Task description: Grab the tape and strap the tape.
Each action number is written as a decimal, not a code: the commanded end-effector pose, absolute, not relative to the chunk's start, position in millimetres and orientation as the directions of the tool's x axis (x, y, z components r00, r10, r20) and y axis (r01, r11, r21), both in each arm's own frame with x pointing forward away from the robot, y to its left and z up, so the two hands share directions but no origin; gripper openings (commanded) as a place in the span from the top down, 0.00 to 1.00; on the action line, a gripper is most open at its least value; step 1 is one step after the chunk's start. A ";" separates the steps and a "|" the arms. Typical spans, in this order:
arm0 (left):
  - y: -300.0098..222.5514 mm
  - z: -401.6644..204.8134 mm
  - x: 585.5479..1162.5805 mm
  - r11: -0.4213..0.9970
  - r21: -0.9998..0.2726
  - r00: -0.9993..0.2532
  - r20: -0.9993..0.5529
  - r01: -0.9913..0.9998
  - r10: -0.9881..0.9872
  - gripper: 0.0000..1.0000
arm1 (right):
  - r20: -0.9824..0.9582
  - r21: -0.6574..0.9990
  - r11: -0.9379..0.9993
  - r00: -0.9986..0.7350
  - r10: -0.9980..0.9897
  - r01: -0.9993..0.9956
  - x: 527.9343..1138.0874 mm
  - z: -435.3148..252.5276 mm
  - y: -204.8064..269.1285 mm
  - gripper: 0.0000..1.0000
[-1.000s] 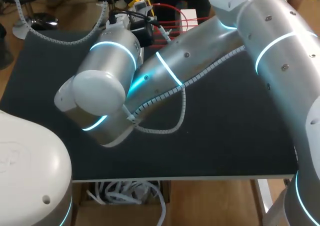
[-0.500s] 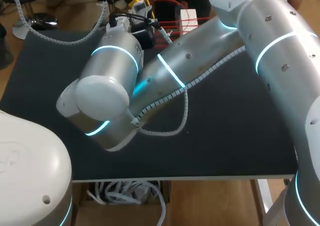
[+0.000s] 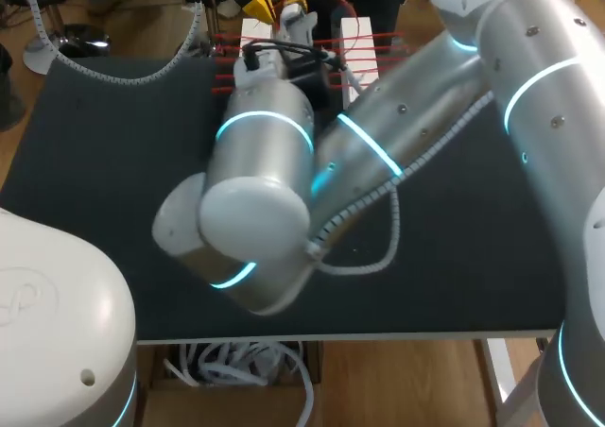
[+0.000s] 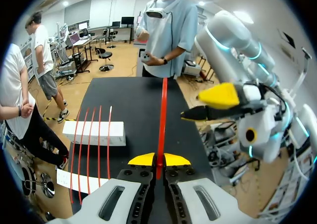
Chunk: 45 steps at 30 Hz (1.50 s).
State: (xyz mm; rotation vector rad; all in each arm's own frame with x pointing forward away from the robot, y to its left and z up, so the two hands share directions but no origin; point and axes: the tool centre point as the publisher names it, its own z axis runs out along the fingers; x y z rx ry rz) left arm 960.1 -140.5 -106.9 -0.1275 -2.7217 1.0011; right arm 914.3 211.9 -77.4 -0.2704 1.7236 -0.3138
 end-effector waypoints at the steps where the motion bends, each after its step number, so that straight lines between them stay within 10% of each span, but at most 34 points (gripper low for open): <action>1: -111.5 -111.7 949.9 0.789 -0.612 -0.967 0.222 -0.041 0.123 1.00 | -0.919 -0.344 0.935 -0.171 -0.355 -0.092 915.5 -74.5 200.8 0.00; 30: 170.7 -217.7 935.7 0.939 -0.340 -0.951 0.304 -0.059 0.050 1.00 | -0.919 -0.344 0.935 -0.171 -0.355 -0.092 915.5 -74.5 200.8 0.00; 34: 175.9 -223.4 937.1 0.934 -0.350 -0.953 0.300 -0.064 0.047 0.00 | -0.919 -0.344 0.935 -0.171 -0.355 -0.092 915.5 -74.5 200.8 0.00; 45: 175.9 -223.4 937.1 0.934 -0.350 -0.953 0.300 -0.064 0.047 0.00 | -0.919 -0.344 0.935 -0.171 -0.355 -0.092 915.5 -74.5 200.8 0.00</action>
